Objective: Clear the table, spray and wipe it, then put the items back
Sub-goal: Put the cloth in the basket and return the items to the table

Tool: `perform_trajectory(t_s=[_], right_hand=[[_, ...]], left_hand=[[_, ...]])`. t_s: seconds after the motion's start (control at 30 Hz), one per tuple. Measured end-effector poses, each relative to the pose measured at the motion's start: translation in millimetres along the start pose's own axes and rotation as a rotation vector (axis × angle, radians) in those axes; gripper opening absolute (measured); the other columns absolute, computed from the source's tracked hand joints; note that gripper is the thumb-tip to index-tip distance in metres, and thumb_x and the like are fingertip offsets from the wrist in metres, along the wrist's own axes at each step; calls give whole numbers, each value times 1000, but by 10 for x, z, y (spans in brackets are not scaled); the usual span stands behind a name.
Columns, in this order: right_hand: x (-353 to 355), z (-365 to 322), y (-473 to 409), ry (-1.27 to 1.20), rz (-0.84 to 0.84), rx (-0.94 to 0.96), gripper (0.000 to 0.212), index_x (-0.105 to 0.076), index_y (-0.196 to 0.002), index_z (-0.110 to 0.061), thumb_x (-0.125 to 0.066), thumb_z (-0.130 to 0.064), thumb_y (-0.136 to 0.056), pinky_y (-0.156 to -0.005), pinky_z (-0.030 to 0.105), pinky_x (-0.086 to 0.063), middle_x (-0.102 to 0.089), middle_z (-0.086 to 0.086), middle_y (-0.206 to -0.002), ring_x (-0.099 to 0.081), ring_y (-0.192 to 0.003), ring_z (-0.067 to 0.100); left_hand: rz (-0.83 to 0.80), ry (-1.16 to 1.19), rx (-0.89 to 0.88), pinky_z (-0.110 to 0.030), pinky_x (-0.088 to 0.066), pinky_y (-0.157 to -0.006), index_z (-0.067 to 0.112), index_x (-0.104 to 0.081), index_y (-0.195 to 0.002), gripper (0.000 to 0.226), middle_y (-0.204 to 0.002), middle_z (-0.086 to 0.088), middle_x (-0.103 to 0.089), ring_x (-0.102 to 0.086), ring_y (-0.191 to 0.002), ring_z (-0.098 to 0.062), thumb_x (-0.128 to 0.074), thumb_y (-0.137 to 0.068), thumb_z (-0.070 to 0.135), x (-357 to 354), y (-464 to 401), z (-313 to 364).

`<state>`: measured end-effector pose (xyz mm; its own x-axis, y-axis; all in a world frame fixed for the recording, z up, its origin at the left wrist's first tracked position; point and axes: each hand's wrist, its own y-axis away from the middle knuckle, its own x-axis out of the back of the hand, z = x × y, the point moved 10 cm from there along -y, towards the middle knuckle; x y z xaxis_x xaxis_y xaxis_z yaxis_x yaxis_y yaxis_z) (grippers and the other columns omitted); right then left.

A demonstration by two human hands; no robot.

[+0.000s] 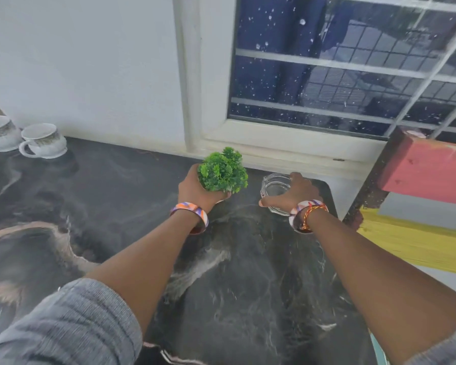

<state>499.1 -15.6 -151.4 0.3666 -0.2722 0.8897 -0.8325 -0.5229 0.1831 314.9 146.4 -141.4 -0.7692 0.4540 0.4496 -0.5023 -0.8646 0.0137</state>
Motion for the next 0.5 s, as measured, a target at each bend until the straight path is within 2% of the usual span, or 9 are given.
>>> perform_trajectory(t_s=[0.17,0.5], right_hand=[[-4,-3,-61,28,51,-65,96,-38,-133,-13,-75,-59,-57,-94,42,-47,-53,11,-130,-51,-118,34],[-89,-61,-21,33,57,-109,108,-20,-148,-14,-71,-61,-66,-111,48,-30,-30,11,-152,-28,-139,35]], left_hand=[[-49,28,-18,-19,-37,-84,13,-51,-124,69,-123,-7,-63,-58,-114,-25,-83,-63,20,-161,-174,59],[-133,-9,-45,-30,-43,-93,14,-35,-134,89,-128,-8,-59,-56,-116,-27,-85,-61,23,-168,-275,-10]])
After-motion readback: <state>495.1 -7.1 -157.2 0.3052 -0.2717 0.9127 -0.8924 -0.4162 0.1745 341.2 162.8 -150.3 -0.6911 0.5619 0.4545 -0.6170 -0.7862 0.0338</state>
